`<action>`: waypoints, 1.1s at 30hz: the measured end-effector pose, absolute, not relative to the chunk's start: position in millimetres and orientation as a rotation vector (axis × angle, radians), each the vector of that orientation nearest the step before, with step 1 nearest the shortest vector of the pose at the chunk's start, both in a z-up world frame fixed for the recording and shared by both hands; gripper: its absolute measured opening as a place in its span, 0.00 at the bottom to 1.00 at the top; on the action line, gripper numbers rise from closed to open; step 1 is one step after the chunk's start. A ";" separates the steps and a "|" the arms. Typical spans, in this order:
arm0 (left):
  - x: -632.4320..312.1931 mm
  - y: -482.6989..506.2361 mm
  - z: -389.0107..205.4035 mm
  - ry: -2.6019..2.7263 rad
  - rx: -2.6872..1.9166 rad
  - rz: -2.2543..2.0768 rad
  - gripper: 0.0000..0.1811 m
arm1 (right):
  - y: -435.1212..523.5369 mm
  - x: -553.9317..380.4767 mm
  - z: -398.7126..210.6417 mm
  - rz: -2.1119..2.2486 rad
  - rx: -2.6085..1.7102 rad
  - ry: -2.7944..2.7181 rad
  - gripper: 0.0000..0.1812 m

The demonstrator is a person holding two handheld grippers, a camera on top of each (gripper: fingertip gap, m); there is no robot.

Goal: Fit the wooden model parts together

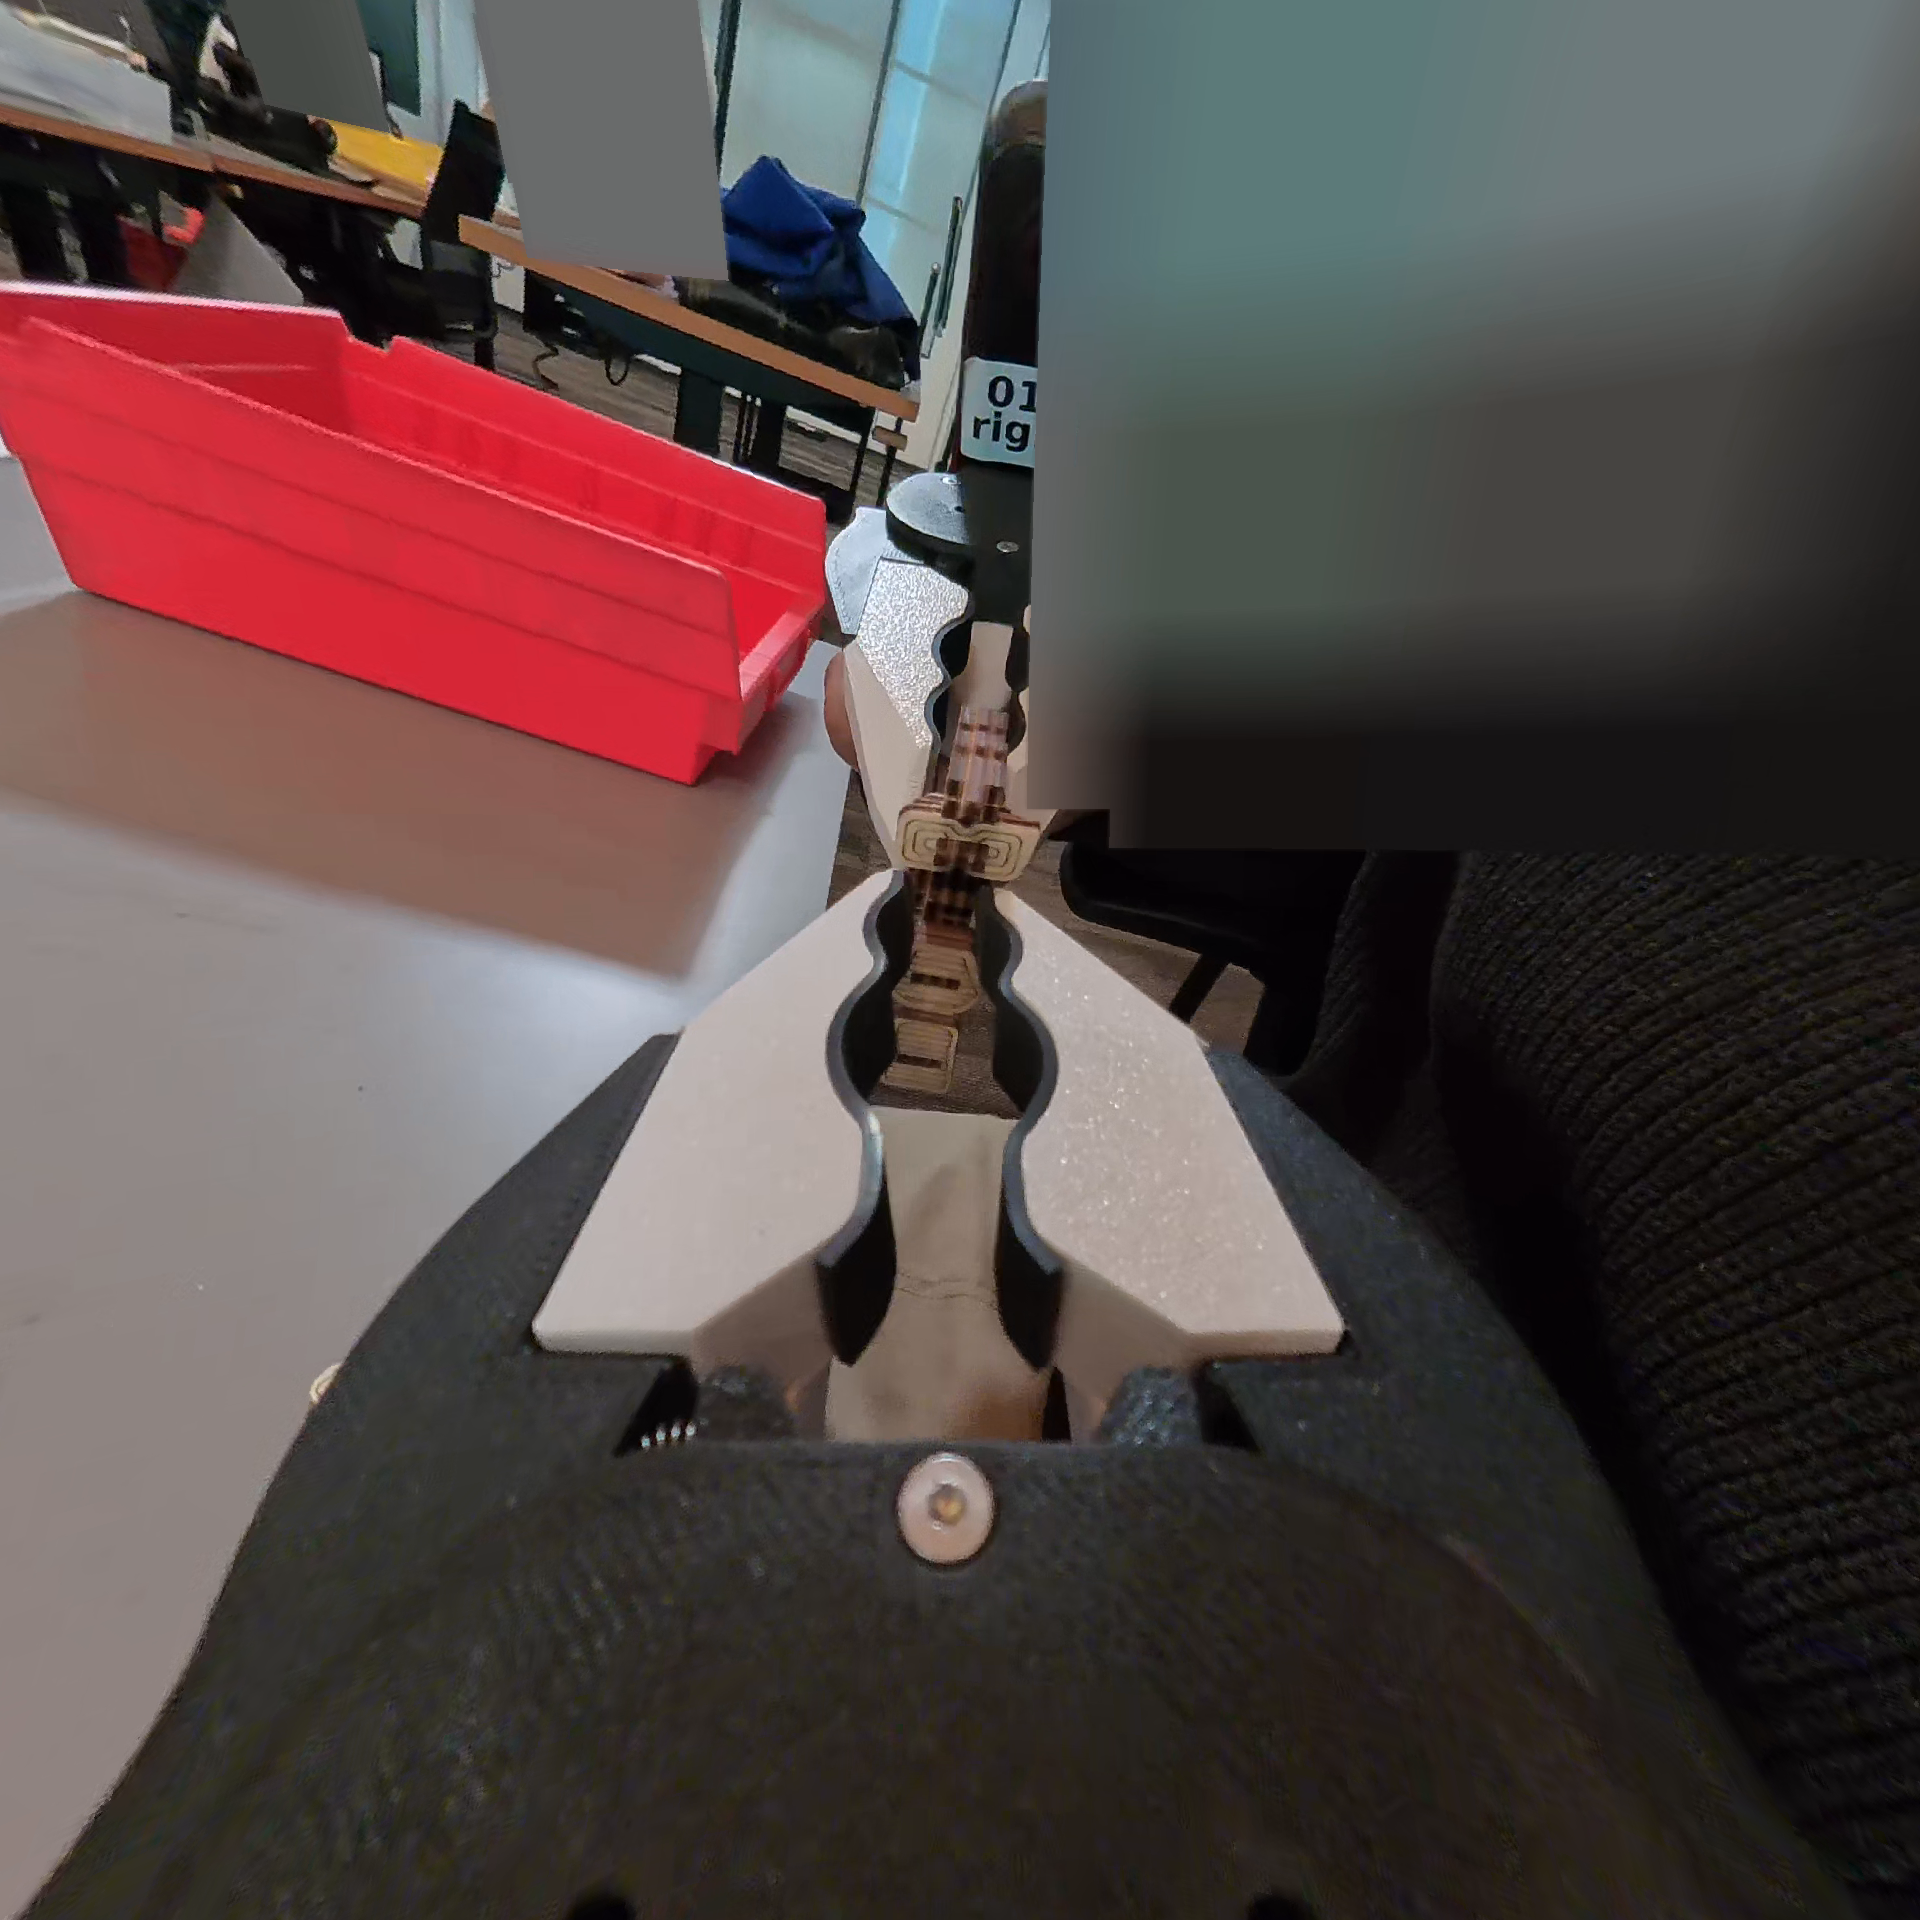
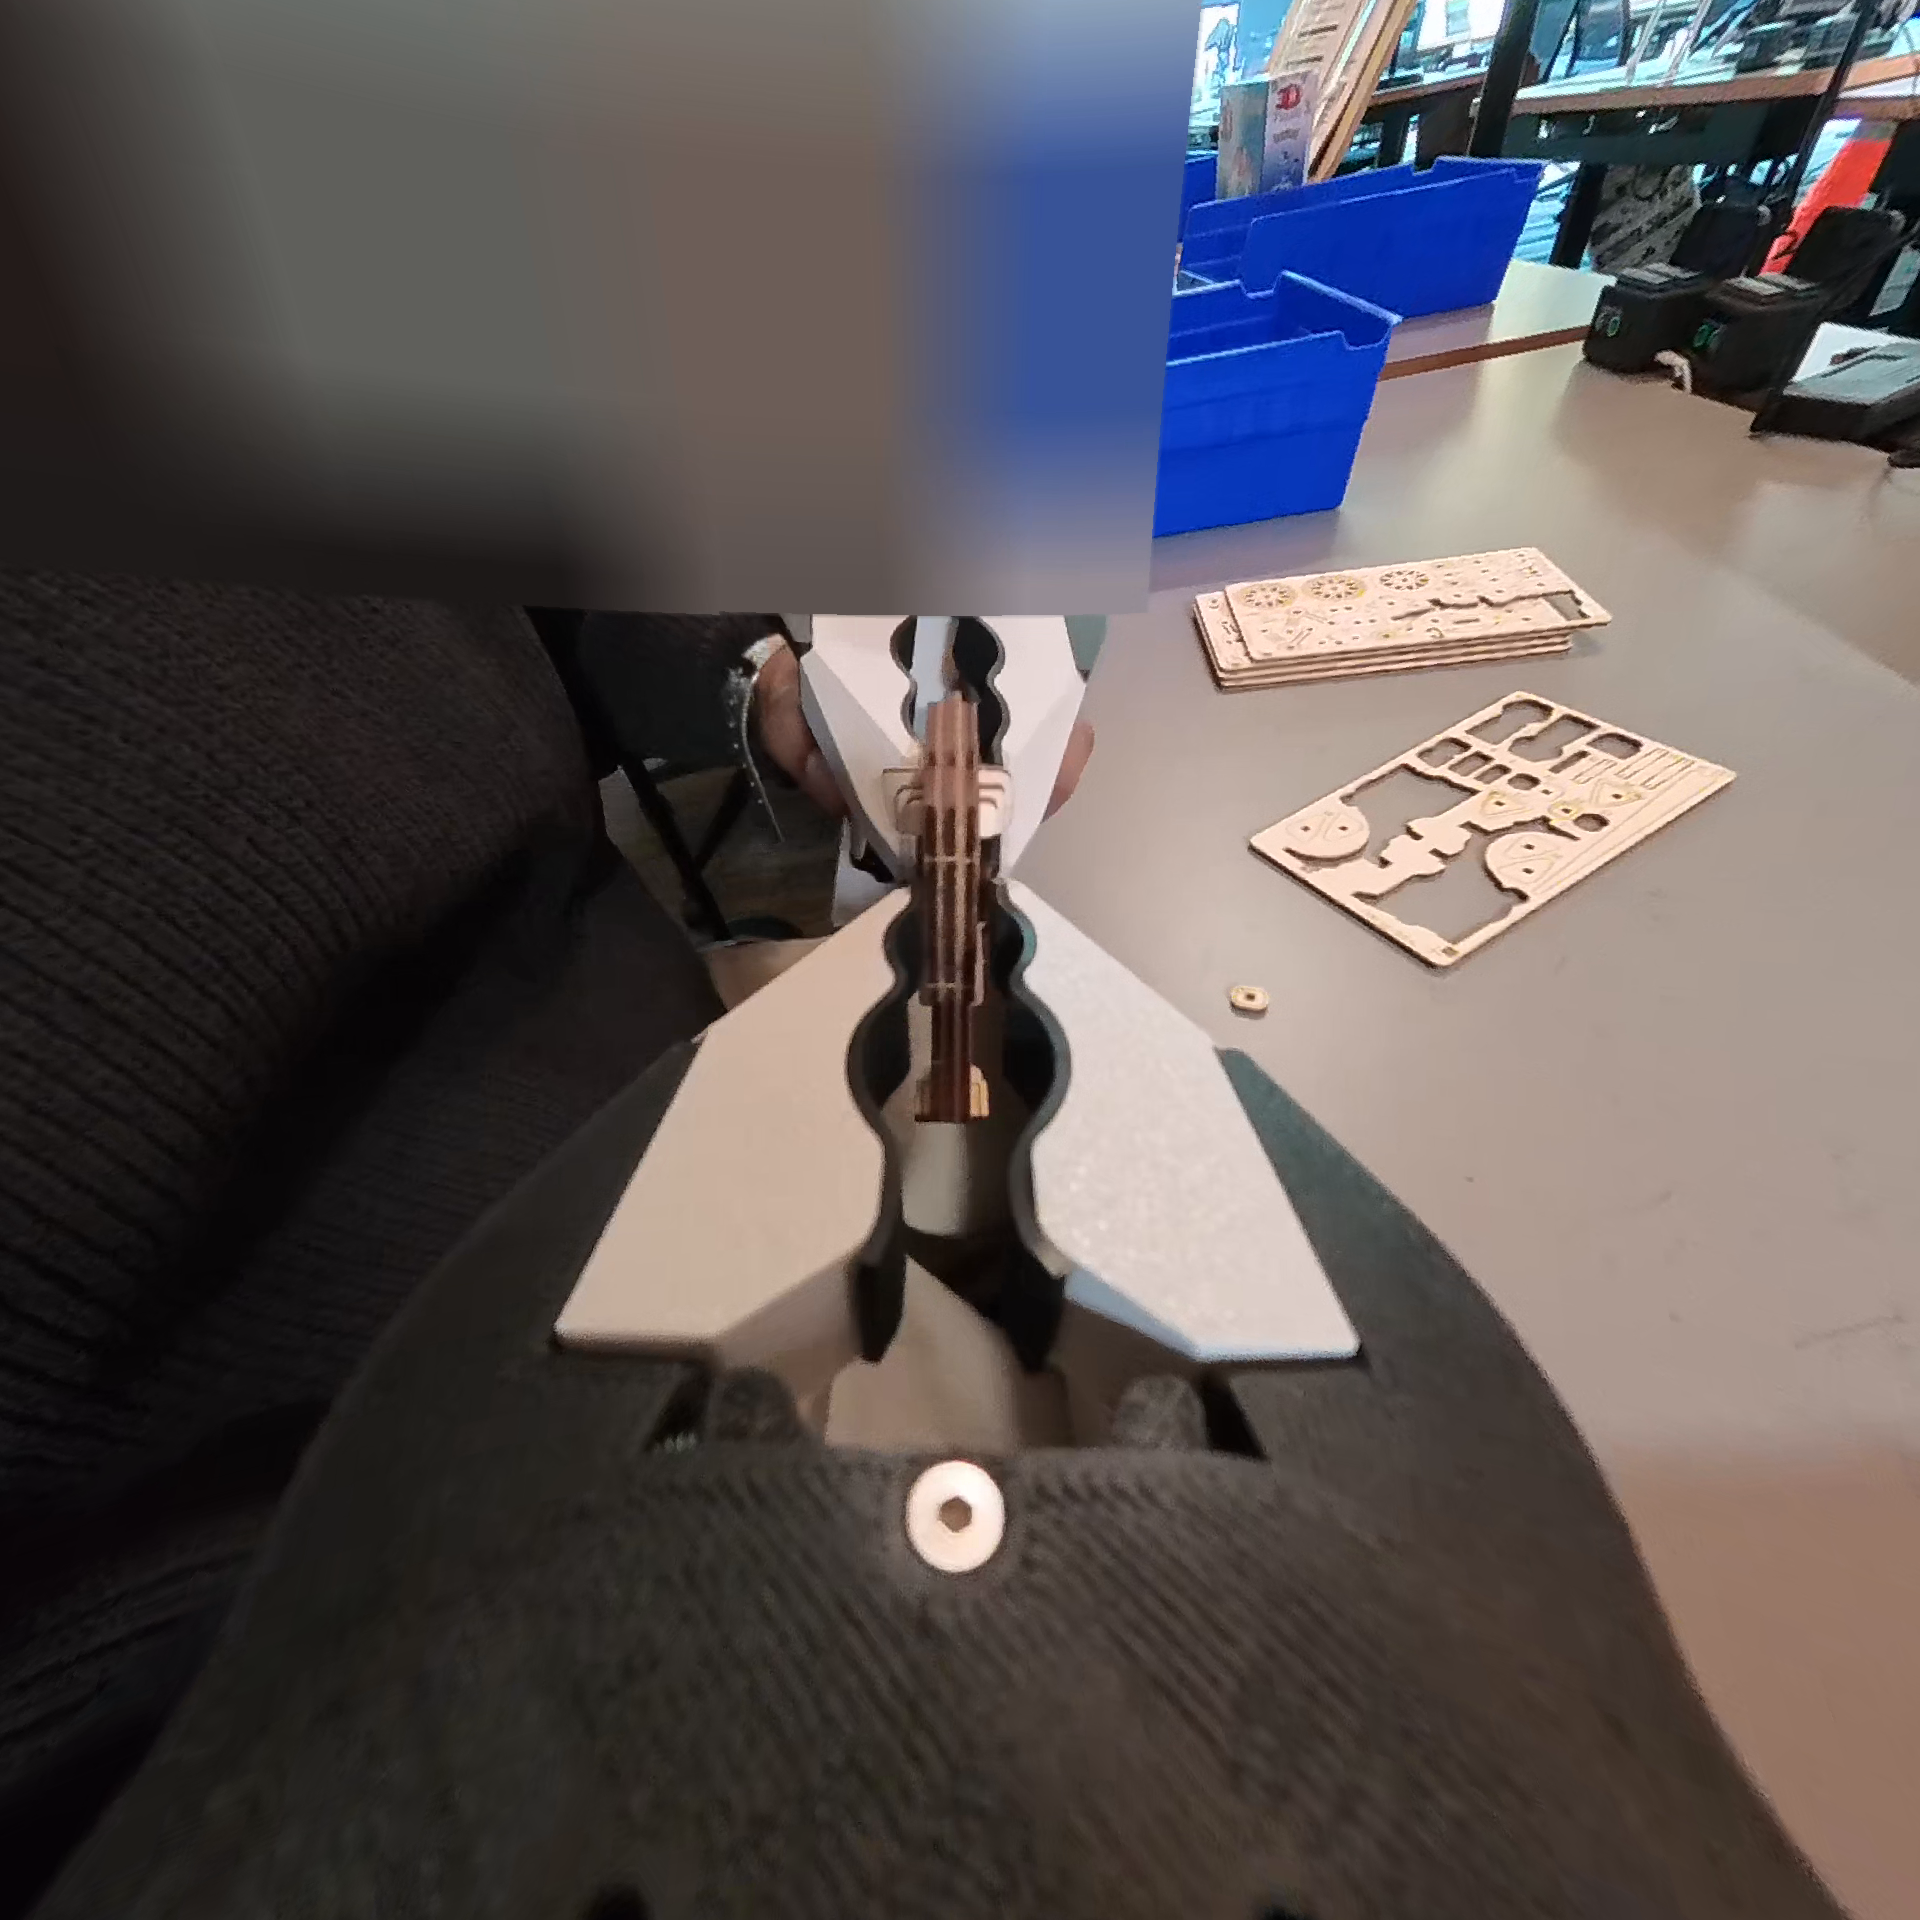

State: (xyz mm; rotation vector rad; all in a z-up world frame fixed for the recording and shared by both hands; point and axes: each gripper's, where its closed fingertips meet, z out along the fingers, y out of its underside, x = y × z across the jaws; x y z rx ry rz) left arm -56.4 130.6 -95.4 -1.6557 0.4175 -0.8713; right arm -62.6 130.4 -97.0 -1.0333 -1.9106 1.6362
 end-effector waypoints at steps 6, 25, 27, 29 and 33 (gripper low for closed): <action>-52.7 126.7 -91.7 0.462 -1.627 -0.849 0.10 | 130.0 -62.1 -93.0 1.660 -1.031 -1.893 0.06; -59.2 128.7 -91.1 0.455 -1.591 -0.733 0.09 | 129.1 -68.0 -92.4 1.626 -1.065 -1.853 0.06; -59.0 127.6 -89.8 0.480 -1.580 -0.692 0.09 | 128.1 -67.8 -90.7 1.647 -1.066 -1.843 0.06; -59.0 126.8 -88.6 0.486 -1.575 -0.678 0.09 | 127.4 -67.7 -89.4 1.664 -1.066 -1.835 0.06; -58.5 125.9 -86.9 0.474 -1.568 -0.681 0.09 | 126.6 -67.2 -87.7 1.666 -1.054 -1.831 0.06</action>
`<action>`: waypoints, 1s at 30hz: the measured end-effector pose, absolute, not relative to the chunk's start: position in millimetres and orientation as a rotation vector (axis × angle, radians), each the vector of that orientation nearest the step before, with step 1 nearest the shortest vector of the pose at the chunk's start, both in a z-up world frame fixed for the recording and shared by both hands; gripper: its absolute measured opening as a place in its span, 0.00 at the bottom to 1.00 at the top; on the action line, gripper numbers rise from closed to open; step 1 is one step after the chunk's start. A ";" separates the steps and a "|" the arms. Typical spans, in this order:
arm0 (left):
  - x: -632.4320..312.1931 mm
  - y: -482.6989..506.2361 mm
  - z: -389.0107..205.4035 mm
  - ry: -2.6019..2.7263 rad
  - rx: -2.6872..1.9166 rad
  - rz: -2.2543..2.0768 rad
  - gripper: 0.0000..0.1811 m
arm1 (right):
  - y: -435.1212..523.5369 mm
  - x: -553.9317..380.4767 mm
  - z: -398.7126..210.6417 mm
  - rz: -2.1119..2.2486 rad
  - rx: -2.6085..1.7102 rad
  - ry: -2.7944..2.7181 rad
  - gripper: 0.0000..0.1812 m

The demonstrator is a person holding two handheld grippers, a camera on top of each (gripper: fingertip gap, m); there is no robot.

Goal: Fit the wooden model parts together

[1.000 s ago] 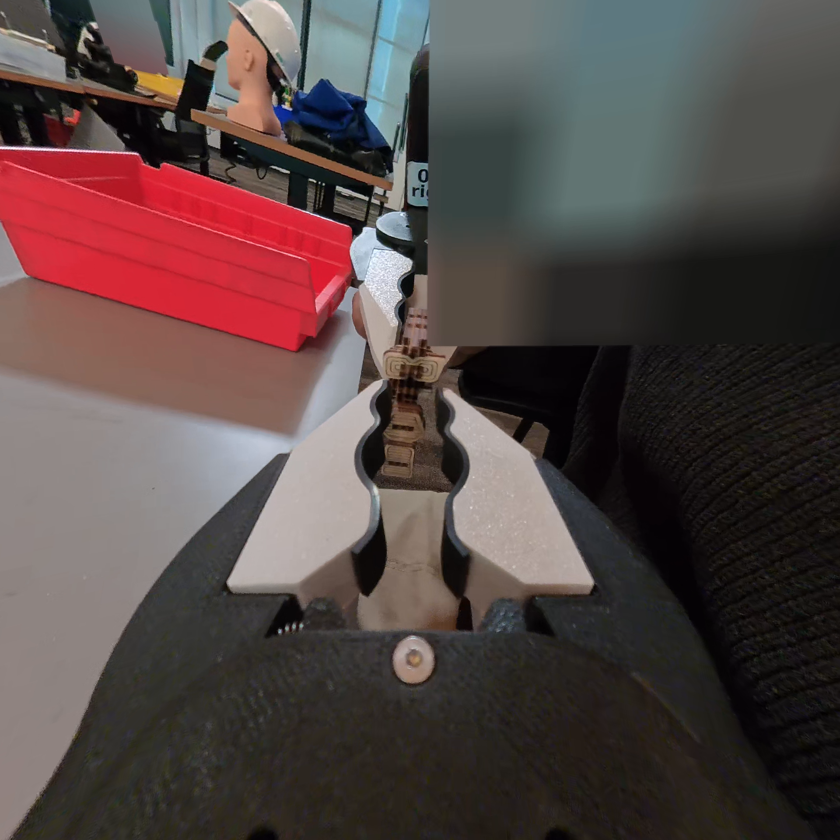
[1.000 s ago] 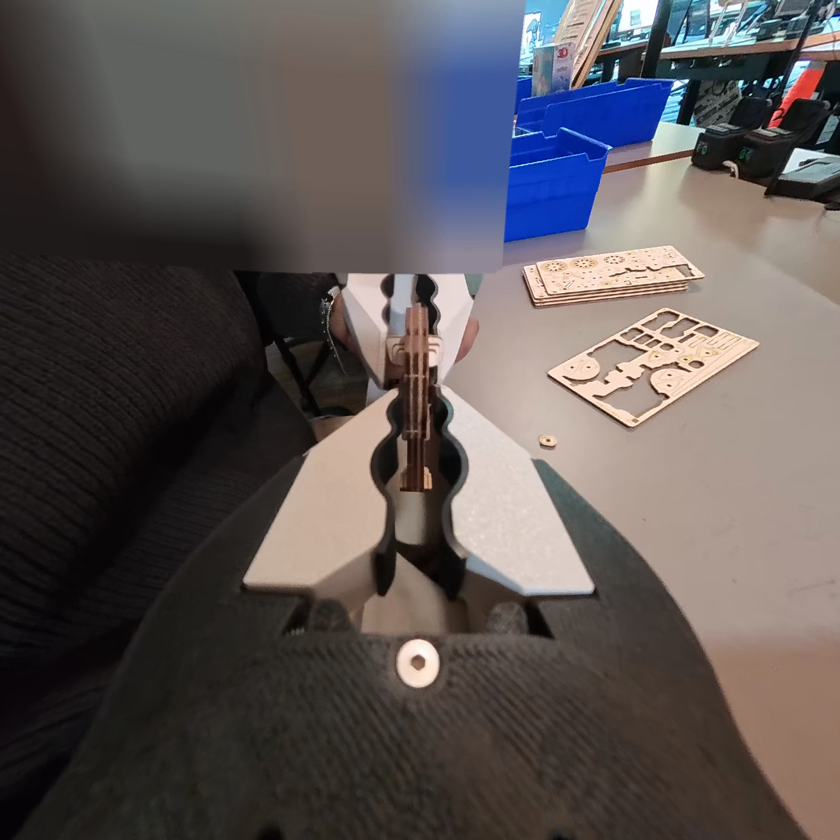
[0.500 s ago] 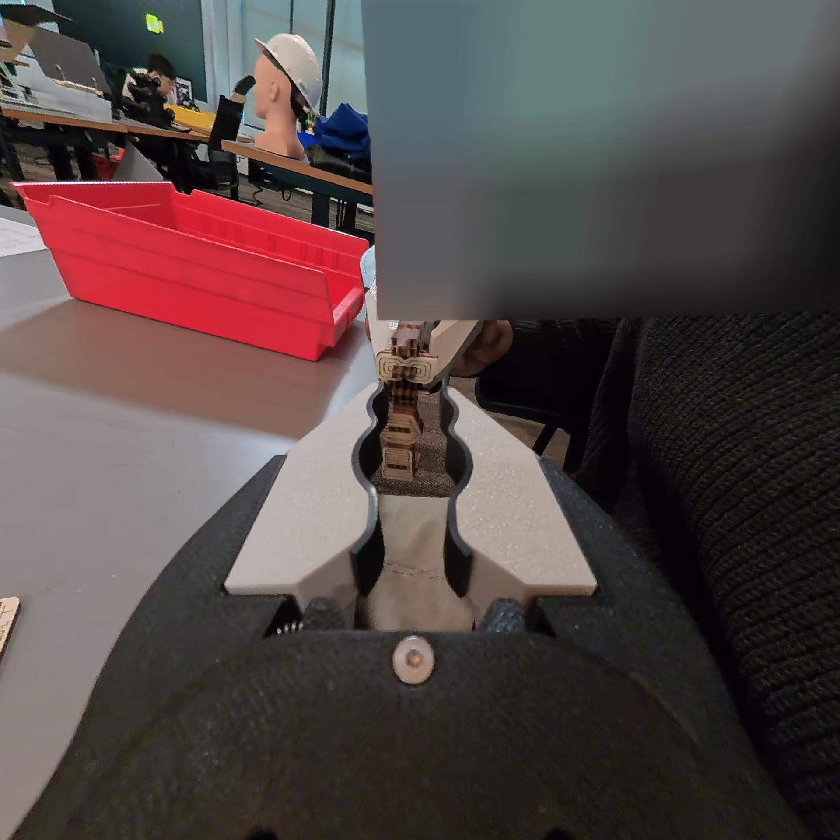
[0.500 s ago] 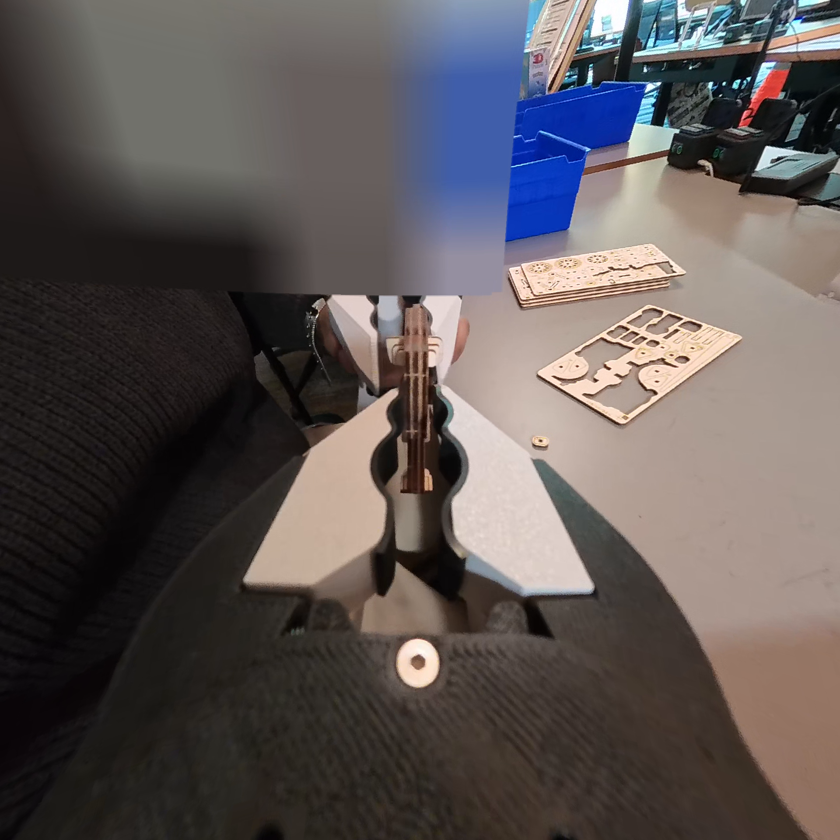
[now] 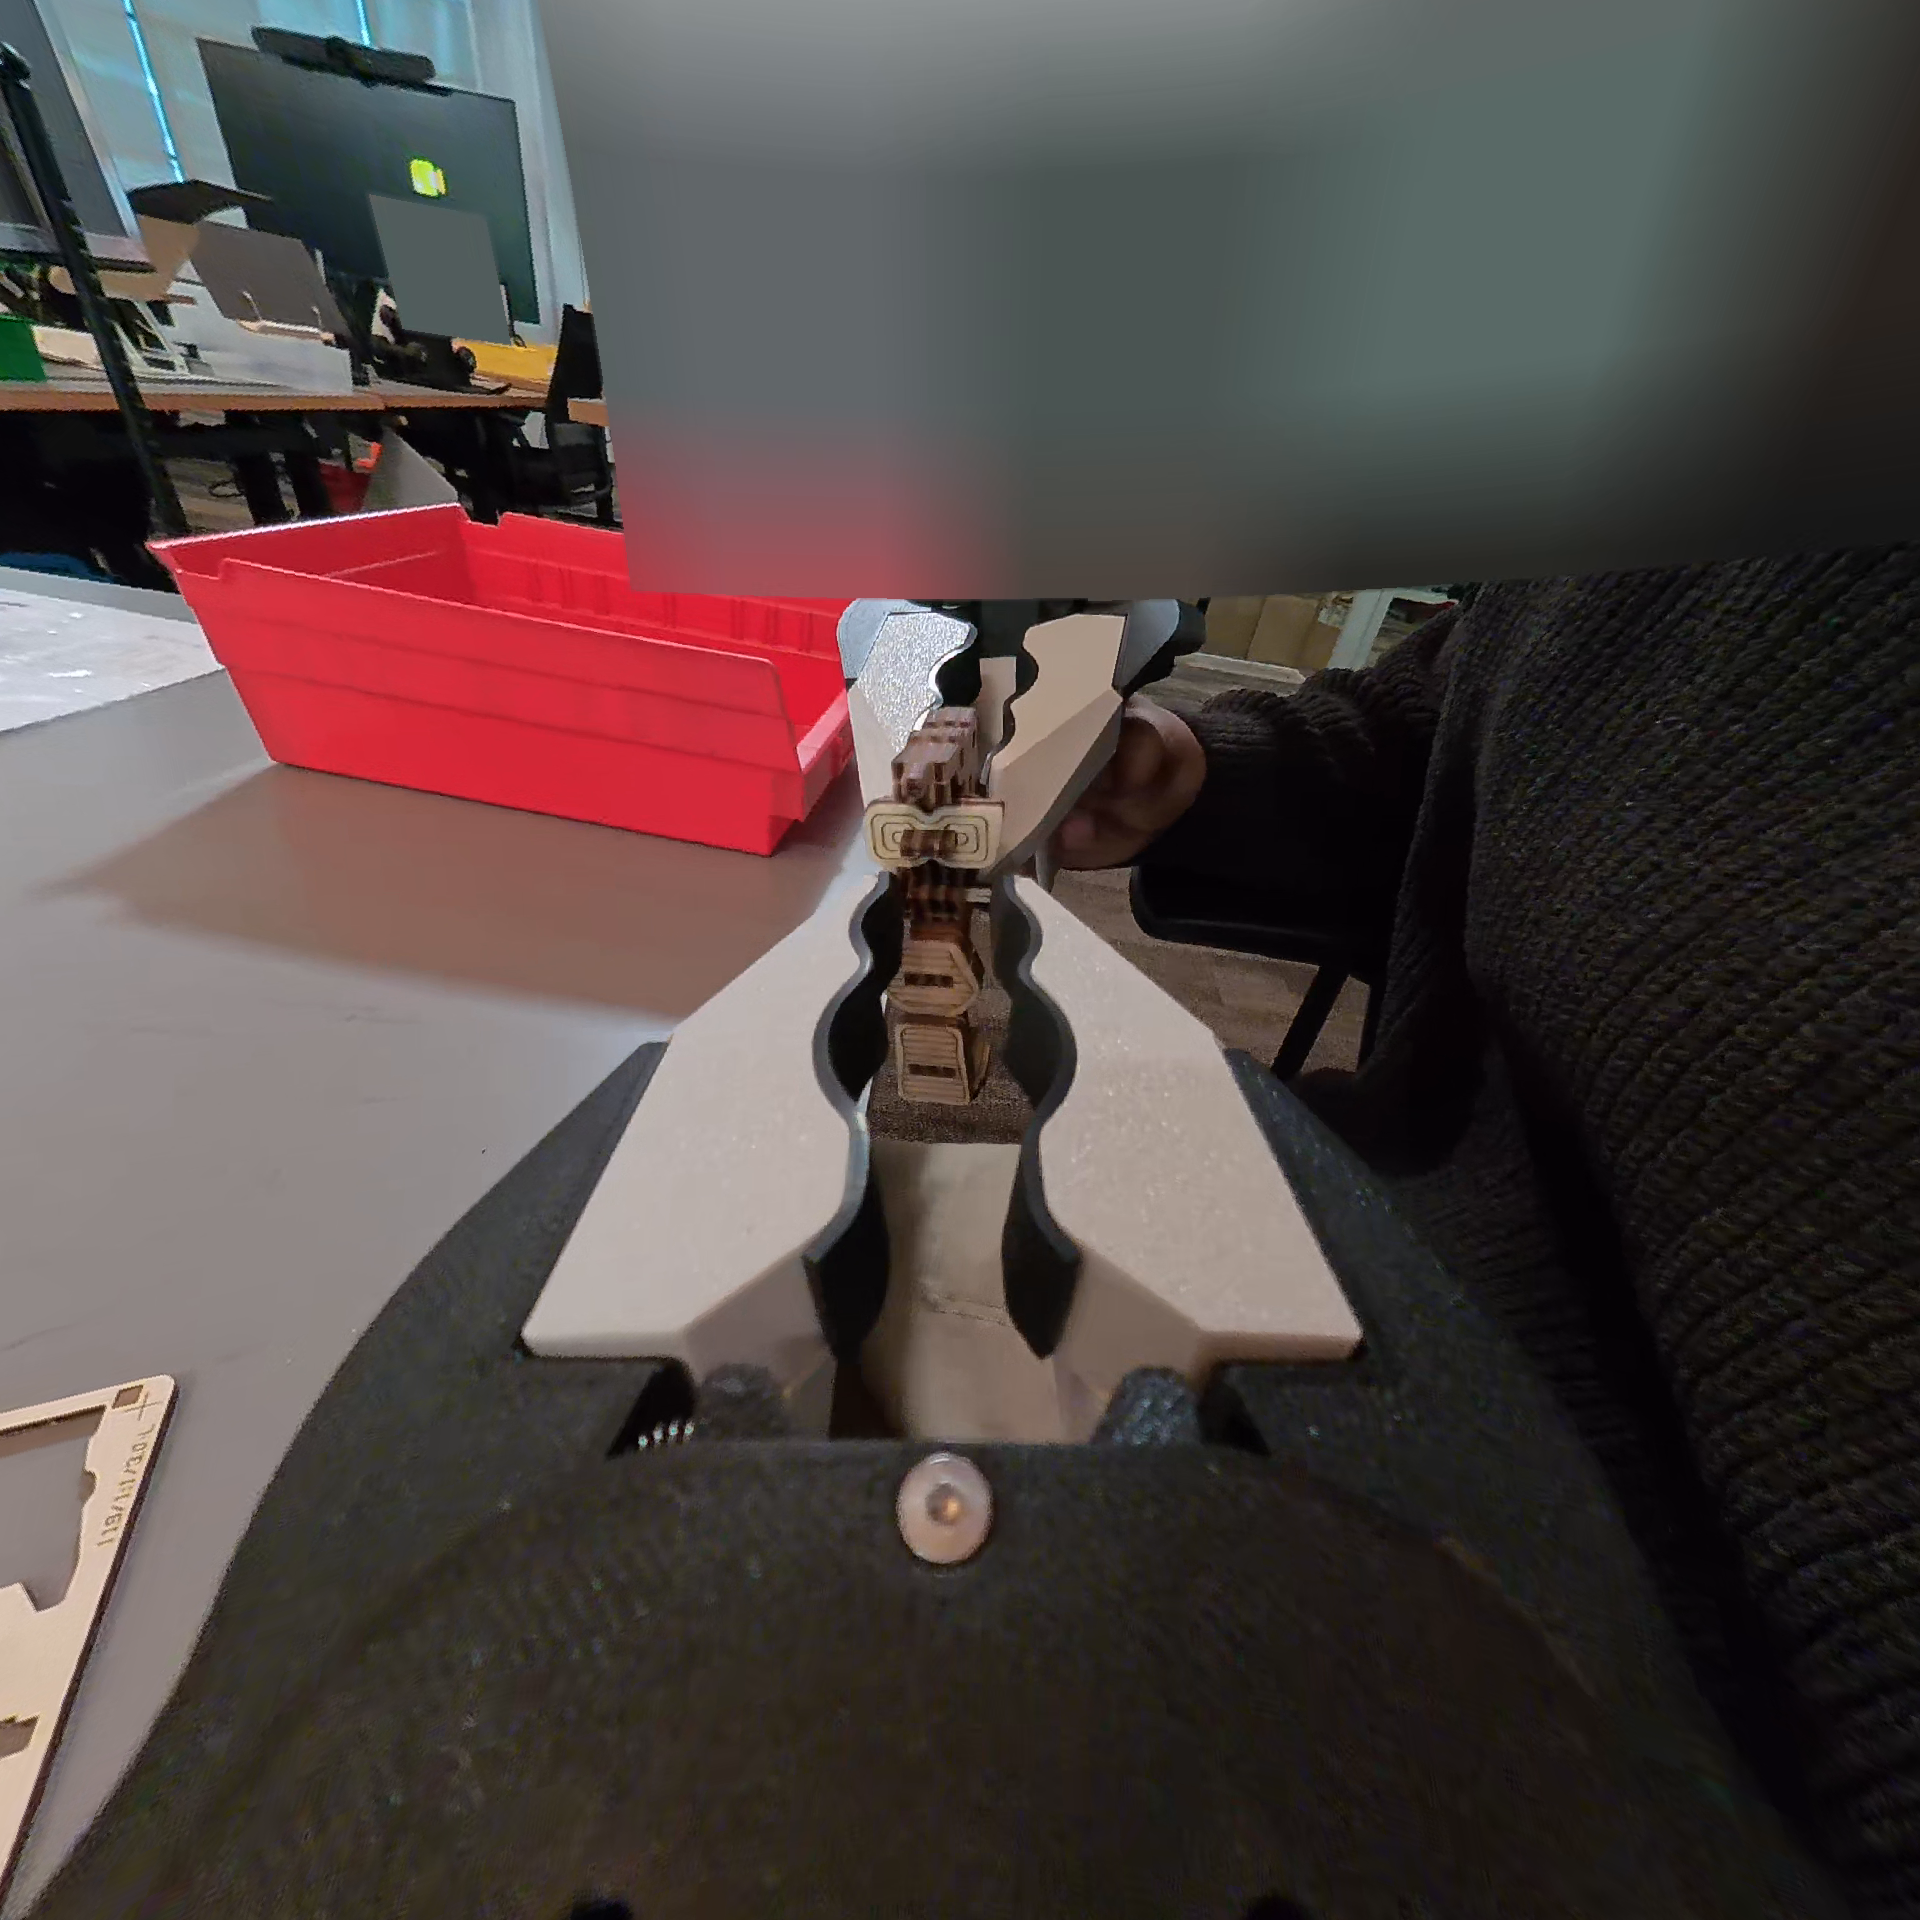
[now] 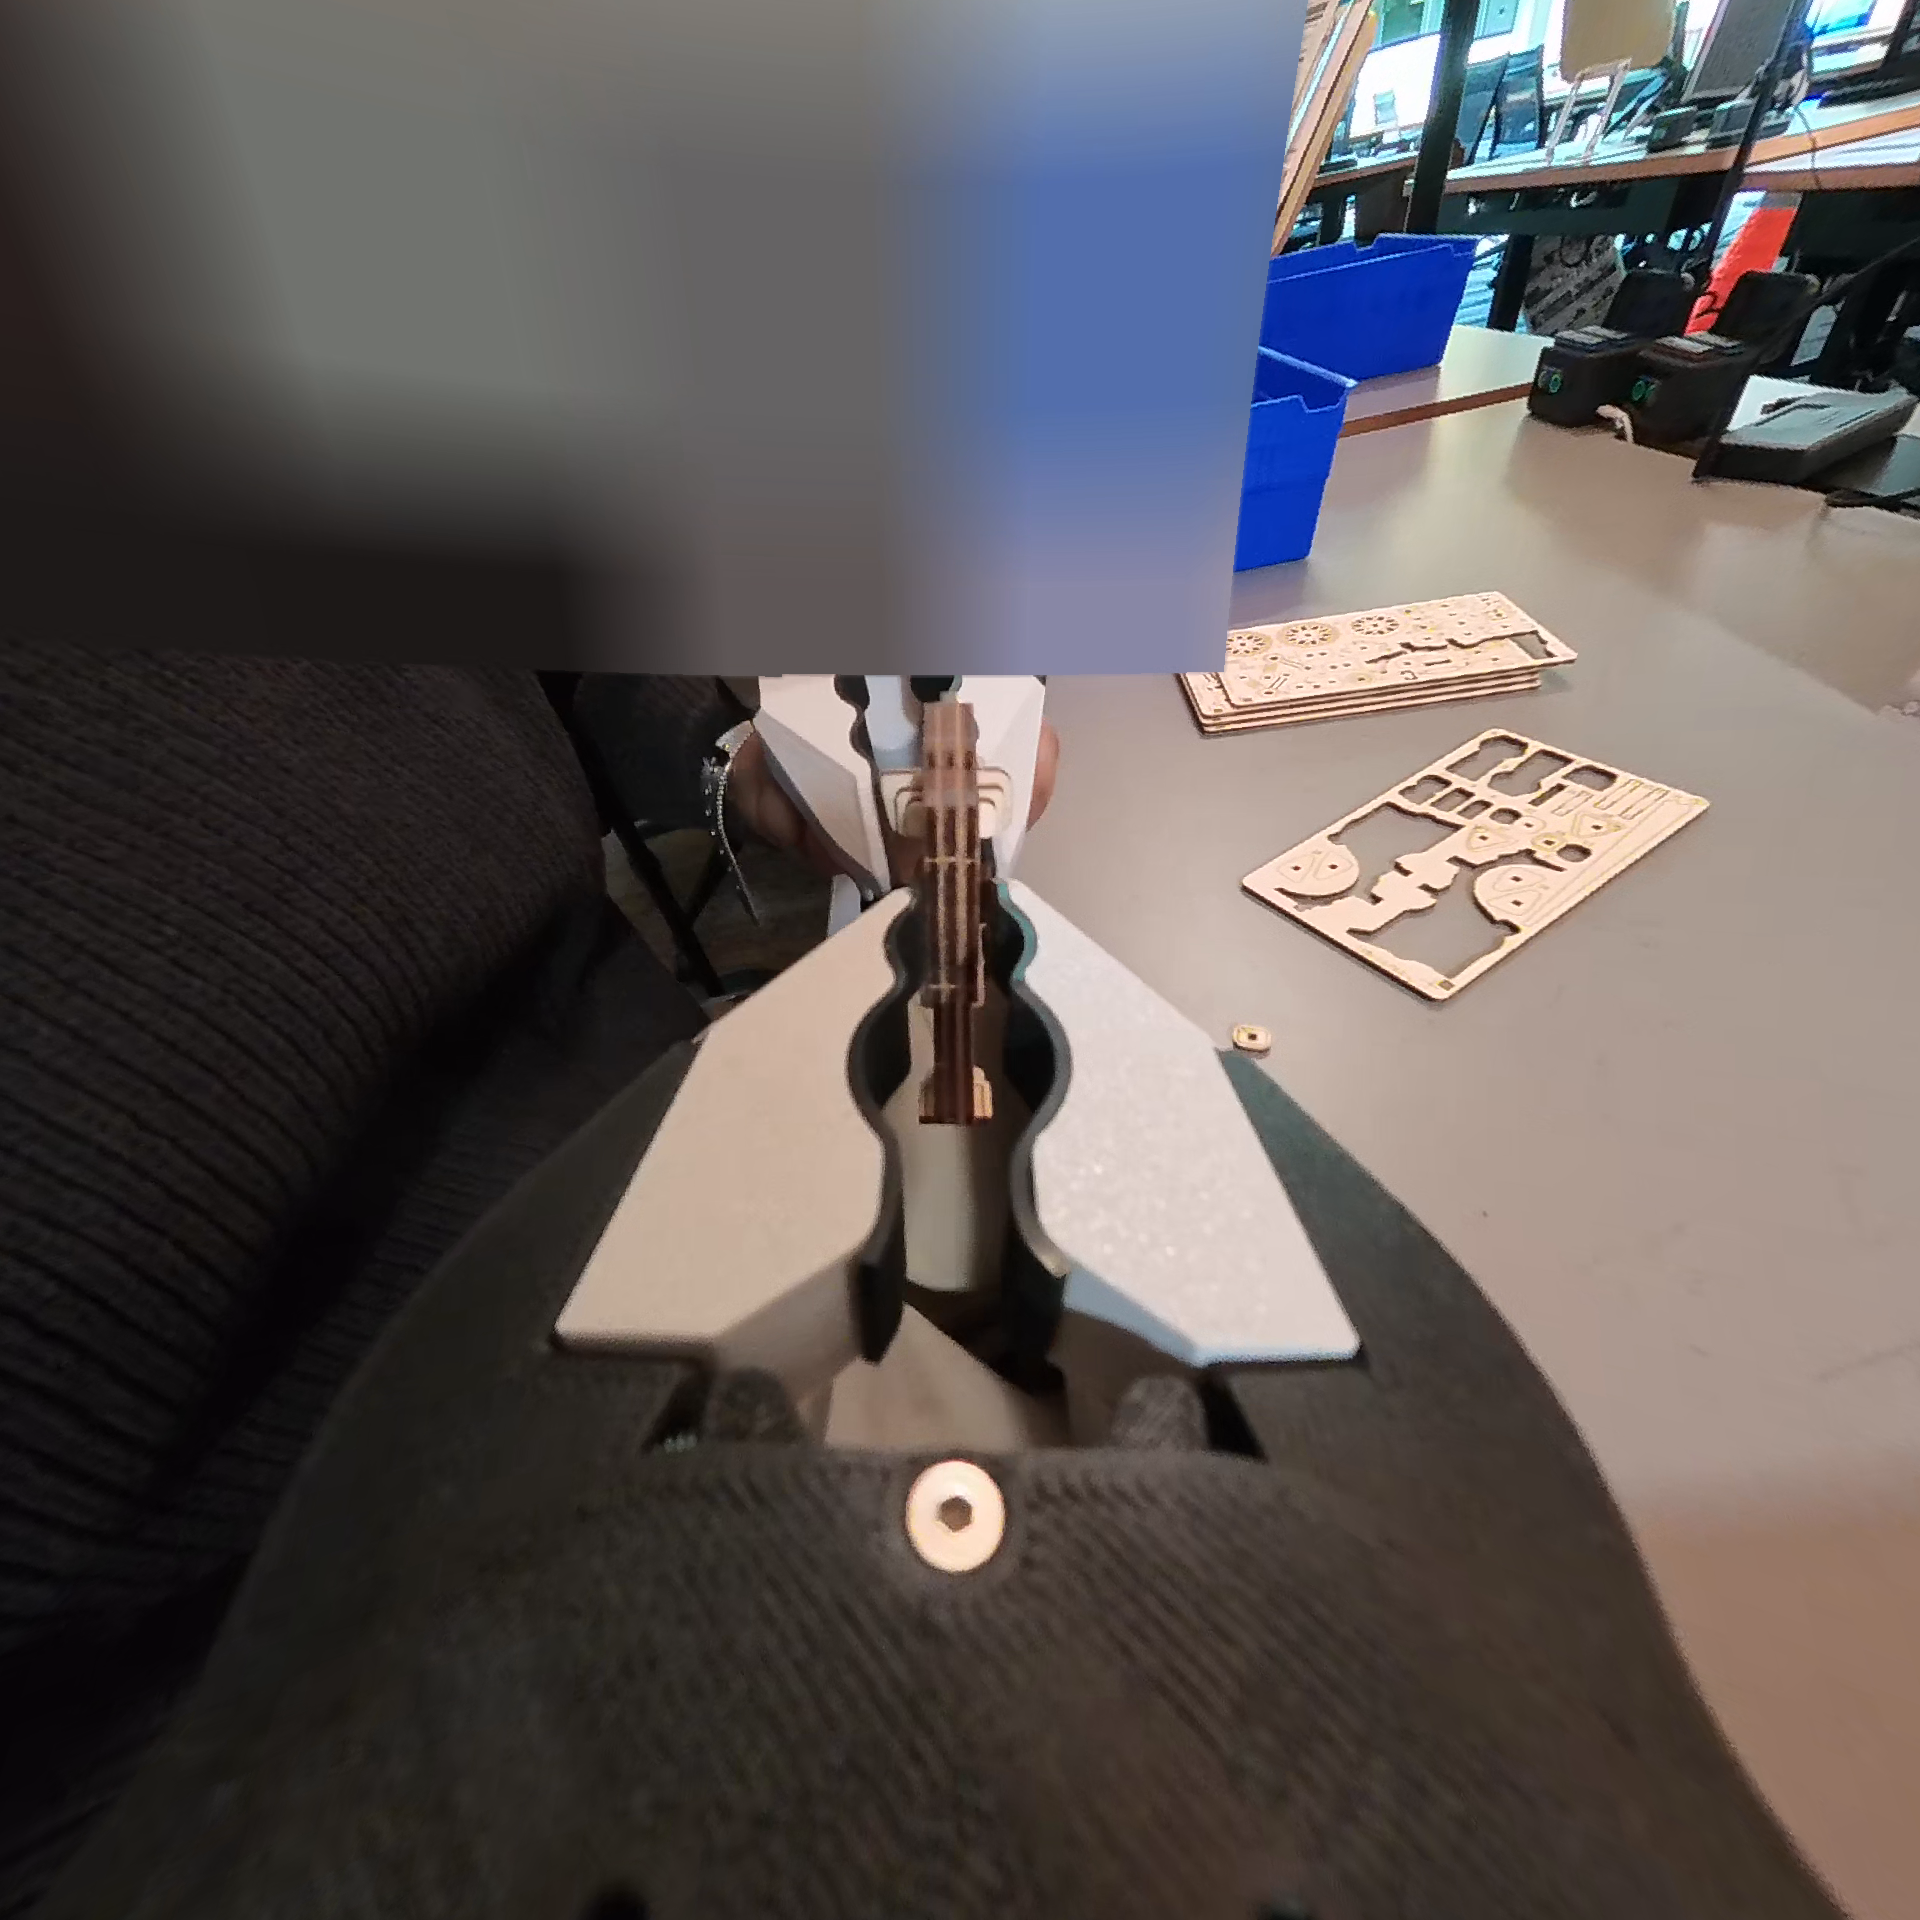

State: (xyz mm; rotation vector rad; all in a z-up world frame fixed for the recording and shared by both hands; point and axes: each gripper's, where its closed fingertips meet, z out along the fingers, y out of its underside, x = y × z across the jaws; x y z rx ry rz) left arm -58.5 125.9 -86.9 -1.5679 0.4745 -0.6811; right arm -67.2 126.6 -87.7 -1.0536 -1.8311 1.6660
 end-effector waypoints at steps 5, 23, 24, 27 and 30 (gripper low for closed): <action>-57.2 124.9 -85.6 0.480 -1.570 -0.689 0.09 | 125.9 -65.8 -85.9 1.677 -1.041 -1.832 0.06; -43.3 112.0 -74.2 0.657 -1.470 -0.533 0.09 | 110.6 -49.1 -72.3 1.566 -0.698 -1.870 0.11; -42.6 111.3 -73.8 0.671 -1.461 -0.513 0.09 | 109.8 -48.7 -72.0 1.531 -0.675 -1.869 0.10; -41.9 111.5 -74.1 0.683 -1.453 -0.480 0.09 | 110.9 -49.6 -72.3 1.453 -0.645 -1.856 0.08; -42.6 111.7 -73.9 0.683 -1.442 -0.468 0.09 | 111.0 -50.3 -72.4 1.446 -0.650 -1.850 0.09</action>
